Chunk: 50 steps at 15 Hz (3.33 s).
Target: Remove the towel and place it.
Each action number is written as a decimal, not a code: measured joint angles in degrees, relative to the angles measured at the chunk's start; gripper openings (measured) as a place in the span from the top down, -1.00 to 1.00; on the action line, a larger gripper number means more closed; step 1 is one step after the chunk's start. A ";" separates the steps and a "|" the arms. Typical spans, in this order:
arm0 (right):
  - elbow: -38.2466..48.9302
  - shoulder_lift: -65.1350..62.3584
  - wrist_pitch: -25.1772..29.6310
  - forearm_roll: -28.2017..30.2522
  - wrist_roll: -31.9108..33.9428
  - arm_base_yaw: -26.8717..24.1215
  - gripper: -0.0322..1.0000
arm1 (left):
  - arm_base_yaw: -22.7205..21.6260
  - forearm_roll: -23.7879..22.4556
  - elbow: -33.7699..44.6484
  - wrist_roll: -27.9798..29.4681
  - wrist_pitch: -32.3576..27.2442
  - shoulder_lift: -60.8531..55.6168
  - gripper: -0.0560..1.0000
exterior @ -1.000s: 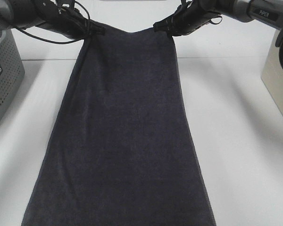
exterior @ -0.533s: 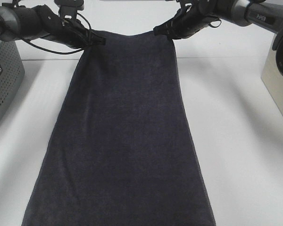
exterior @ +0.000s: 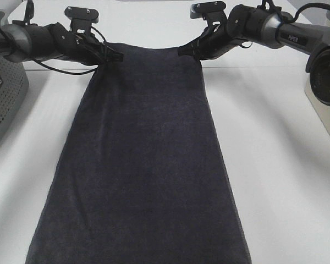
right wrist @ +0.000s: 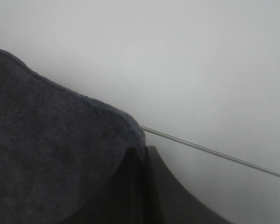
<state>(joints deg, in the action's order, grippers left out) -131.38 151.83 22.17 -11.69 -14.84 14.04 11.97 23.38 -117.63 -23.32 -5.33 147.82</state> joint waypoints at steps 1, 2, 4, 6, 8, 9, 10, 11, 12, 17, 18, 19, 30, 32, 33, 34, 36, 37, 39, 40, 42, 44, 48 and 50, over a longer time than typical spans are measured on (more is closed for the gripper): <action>0.00 0.17 -0.06 -0.06 0.00 0.00 0.92 | 0.00 0.00 0.00 0.00 0.17 0.23 0.88; 0.00 0.46 0.00 -0.63 0.00 0.00 0.92 | 0.00 0.00 0.00 0.00 0.69 0.57 0.87; 0.00 1.20 0.00 -1.72 0.00 0.00 0.87 | 0.00 0.00 0.00 0.00 1.38 0.74 0.72; 0.00 1.66 -0.17 -1.83 0.00 0.00 0.52 | 0.00 0.00 0.00 0.00 3.50 0.80 0.35; 0.00 1.72 -0.80 -1.49 0.00 0.00 -0.33 | 0.00 0.00 0.00 0.06 7.05 1.95 -0.42; 0.00 1.72 -0.80 -0.74 0.00 0.00 -0.44 | 0.00 0.00 0.00 0.11 7.22 2.06 -0.53; 0.00 1.72 -0.69 -0.29 0.00 0.00 -0.48 | 0.00 0.00 0.00 0.11 7.28 2.06 -0.59; 0.00 1.72 -0.63 -0.29 0.00 0.00 -0.50 | 0.00 0.00 0.00 0.06 7.33 2.06 -0.60; 0.00 1.72 -0.11 -0.06 0.00 0.00 -0.51 | -0.17 0.00 0.00 -0.23 7.39 2.06 -0.61; 0.00 -2.06 6.65 2.52 0.00 0.00 -0.51 | -0.86 -0.29 0.00 -0.46 1.89 0.06 -0.61; 0.00 -4.30 10.14 2.81 0.00 0.00 -0.51 | -0.86 -0.52 0.00 -0.63 -1.60 -1.72 -0.61; 0.00 -6.36 14.61 2.86 0.00 0.00 -0.51 | -0.86 -0.97 0.00 -0.63 -5.96 -3.84 -0.61; 0.00 -22.86 47.50 3.84 11.34 -0.69 -0.51 | -5.16 -21.89 0.00 24.52 -47.21 -28.82 -0.62; 0.00 -25.32 47.56 3.78 13.87 -2.98 -0.51 | -9.22 -22.17 -0.11 25.55 -51.62 -30.65 -0.62; 0.00 -26.70 47.56 3.84 14.84 -4.47 -0.51 | -11.12 -22.52 -0.11 25.61 -54.60 -31.17 -0.62; 0.00 -27.96 47.56 4.53 14.84 -5.67 -0.51 | -12.55 -22.52 -0.11 25.55 -57.41 -31.34 -0.62; 0.80 -30.60 47.50 5.27 14.84 -6.07 -0.51 | -14.15 -23.38 -0.11 24.98 -61.99 -31.63 -0.62; 3.21 -32.83 47.50 5.27 15.13 -6.02 -0.51 | -14.27 -23.72 -0.11 24.41 -63.54 -32.31 -0.62; 11.69 -38.96 47.44 5.27 15.13 -6.02 -0.51 | -14.27 -24.64 1.89 23.66 -63.83 -35.64 -0.62; 16.62 -42.57 47.50 5.27 15.13 -6.02 -0.51 | -14.27 -24.69 5.04 23.66 -63.54 -38.39 -0.62; 27.04 -51.34 47.50 5.73 15.13 -6.02 -0.51 | -14.27 -24.81 15.07 24.47 -60.39 -45.78 -0.61; 37.53 -61.13 47.50 5.96 15.13 -6.02 -0.51 | -14.27 -24.81 26.47 25.55 -55.75 -54.60 -0.61; 58.50 -81.65 44.46 6.13 14.84 -6.02 -0.51 | -14.27 -24.81 45.03 27.22 -52.94 -74.14 -0.61; 65.60 -88.41 42.11 6.65 14.84 -6.02 -0.51 | -14.27 -24.87 50.88 28.59 -52.43 -80.84 -0.61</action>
<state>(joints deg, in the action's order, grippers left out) -65.78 63.43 64.29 -5.04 0.00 8.02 -2.29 -1.49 -66.75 5.27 -57.75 66.98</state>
